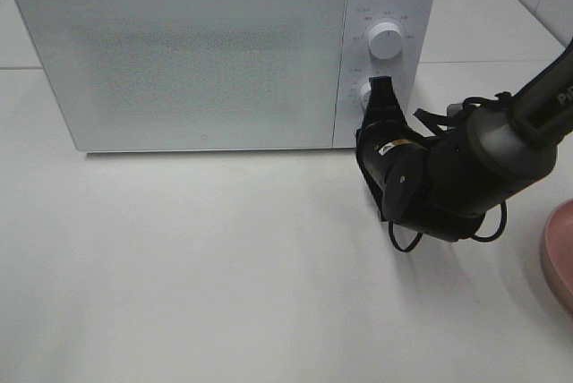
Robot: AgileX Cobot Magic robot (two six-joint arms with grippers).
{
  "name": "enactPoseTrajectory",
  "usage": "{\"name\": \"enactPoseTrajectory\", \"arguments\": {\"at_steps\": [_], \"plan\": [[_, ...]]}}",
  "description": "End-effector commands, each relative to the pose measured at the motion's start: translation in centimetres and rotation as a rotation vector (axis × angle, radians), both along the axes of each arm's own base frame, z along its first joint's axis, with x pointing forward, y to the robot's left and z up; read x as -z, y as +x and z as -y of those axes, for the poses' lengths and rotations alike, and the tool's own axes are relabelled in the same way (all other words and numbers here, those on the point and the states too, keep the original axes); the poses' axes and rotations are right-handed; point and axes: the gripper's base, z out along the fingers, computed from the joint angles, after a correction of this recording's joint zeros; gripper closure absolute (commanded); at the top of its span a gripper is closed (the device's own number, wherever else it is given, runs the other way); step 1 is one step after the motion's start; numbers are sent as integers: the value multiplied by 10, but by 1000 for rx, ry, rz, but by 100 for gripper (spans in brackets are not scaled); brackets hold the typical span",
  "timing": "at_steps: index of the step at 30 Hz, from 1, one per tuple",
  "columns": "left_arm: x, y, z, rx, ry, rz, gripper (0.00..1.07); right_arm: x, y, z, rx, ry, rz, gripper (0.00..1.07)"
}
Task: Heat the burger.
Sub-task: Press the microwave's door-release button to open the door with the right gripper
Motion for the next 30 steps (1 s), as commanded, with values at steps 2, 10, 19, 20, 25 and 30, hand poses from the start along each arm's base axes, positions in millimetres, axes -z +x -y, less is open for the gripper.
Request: {"name": "enactPoseTrajectory", "arguments": {"at_steps": [2,10,19,20,25,30], "plan": [[-1,0,0,2,-4,16,8,4,9,2,-2,-10,-11,107],[-1,0,0,2,-4,16,8,5,20,-2,16,1,16,107],[-1,0,0,2,-4,16,8,5,23,2,64,-9,36,107],[-1,0,0,2,-4,16,8,4,25,4,69,-6,36,107],[-1,0,0,2,-4,16,8,2,31,1,74,-2,67,107],[-1,0,0,2,-4,16,8,-1,36,-2,81,18,87,107]]}}
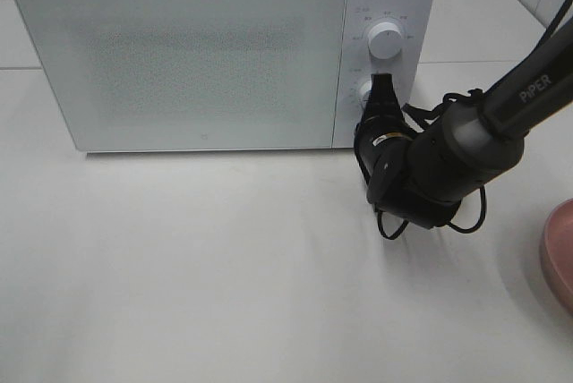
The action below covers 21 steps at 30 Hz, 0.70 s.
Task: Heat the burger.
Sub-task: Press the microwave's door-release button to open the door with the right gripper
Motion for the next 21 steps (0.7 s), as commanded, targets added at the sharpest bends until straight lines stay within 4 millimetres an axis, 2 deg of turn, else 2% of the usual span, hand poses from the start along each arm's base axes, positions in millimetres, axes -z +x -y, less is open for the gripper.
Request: {"name": "enactPoseTrajectory", "arguments": {"at_steps": [1,9,10,21], "plan": [[-1,0,0,2,-4,16,8,-14,13,-4,5,7,100,107],[-1,0,0,2,-4,16,8,-25,23,-3,23,10,174,107],[-1,0,0,2,-4,16,8,-27,26,2,39,6,188,107],[-1,0,0,2,-4,16,8,-25,27,6,48,-4,189,107]]}}
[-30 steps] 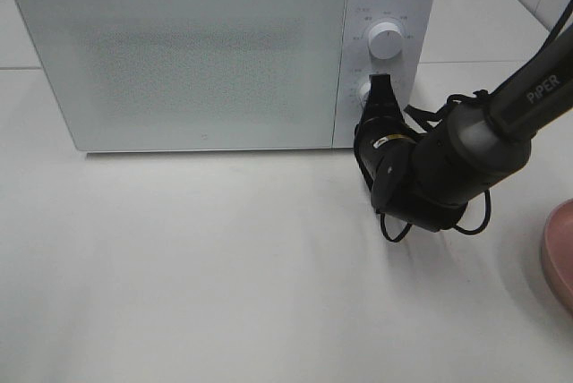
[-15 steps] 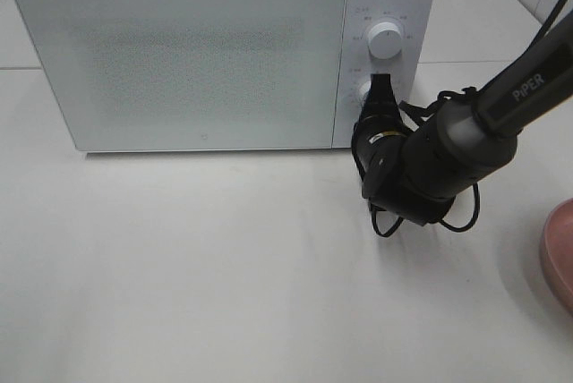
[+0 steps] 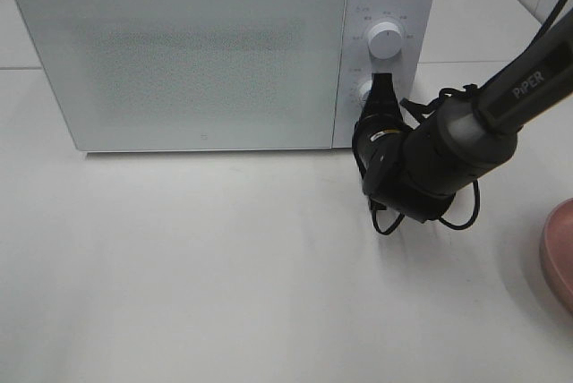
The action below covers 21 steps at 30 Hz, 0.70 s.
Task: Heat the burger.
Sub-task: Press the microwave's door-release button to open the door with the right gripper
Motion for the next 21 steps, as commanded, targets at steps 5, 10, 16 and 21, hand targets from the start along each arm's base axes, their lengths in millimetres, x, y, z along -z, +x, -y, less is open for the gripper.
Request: {"name": "enactPoseTrajectory", "arguments": {"at_steps": [5,10,16,21], "plan": [[-1,0,0,2,-4,16,8,-21,23,4,22,-41,200,107],[-1,0,0,2,-4,16,8,-23,33,4,20,-65,213,107],[-1,0,0,2,-4,16,8,-23,35,3,14,-78,213,107],[-1,0,0,2,-4,16,8,-25,34,2,-2,-77,188,107]]}}
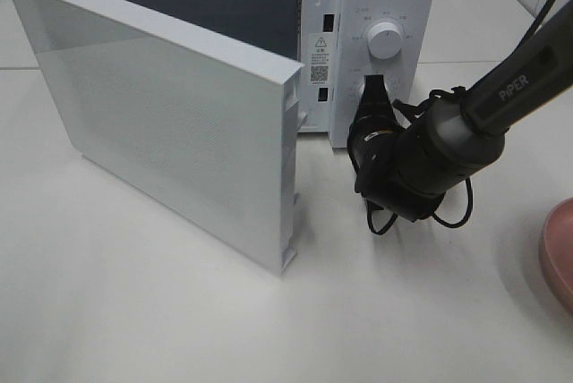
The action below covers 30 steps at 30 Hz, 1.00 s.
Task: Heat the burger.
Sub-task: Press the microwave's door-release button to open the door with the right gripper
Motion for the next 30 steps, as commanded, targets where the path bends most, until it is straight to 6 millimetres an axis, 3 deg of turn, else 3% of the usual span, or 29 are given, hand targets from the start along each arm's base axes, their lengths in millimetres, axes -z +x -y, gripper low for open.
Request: {"name": "enactPoseTrajectory", "arguments": {"at_steps": [1,10,30], "plan": [[-1,0,0,2,-4,16,8,-31,28,6,5,-39,203,107],[-1,0,0,2,-4,16,8,-40,24,5,-27,-77,167,107],[-1,0,0,2,-4,16,8,-27,-21,17,-172,-99,-112,107]]}}
